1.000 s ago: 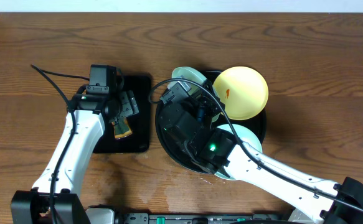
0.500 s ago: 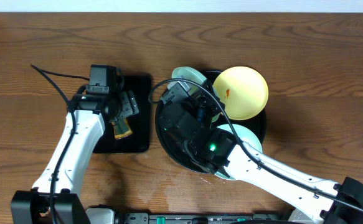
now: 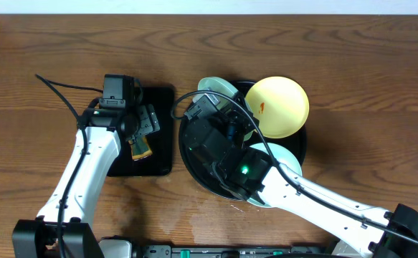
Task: Clean dirty plates on tray and stack at the side
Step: 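Grasp the cleaned pale blue plate rim with the right gripper and lift, then place the pale blue plate on the table right of the tray, then grip the yellow plate rim with the right gripper and pull it center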
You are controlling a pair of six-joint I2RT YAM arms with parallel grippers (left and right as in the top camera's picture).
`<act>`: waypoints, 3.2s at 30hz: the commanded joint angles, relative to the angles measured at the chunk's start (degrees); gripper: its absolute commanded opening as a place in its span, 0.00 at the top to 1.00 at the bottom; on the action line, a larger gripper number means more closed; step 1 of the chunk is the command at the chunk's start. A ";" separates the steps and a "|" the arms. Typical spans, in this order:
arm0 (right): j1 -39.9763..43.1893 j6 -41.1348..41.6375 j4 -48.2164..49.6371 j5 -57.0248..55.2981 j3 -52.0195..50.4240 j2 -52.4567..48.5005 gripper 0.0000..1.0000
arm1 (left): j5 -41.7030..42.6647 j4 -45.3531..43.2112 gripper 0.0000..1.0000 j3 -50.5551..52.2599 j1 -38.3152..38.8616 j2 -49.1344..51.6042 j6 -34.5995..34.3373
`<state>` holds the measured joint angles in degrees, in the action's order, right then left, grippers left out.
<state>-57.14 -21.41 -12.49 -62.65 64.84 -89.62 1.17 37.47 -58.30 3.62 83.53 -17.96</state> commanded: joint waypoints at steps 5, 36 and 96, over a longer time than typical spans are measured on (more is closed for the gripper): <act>-0.28 -0.09 0.33 -1.62 1.16 1.18 0.99 | -0.11 0.17 0.14 -0.09 -0.07 -0.04 0.35; 50.56 43.69 -27.02 65.11 1.09 13.68 0.99 | -0.11 0.15 0.14 -0.09 -0.07 -0.04 0.33; 50.66 31.21 -13.90 58.71 -0.83 -15.87 0.99 | -0.09 1.92 0.13 -0.09 -0.07 -0.04 0.15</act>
<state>-6.13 10.20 -24.97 -4.97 64.27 -105.34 1.17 39.18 -58.30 3.62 83.53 -17.96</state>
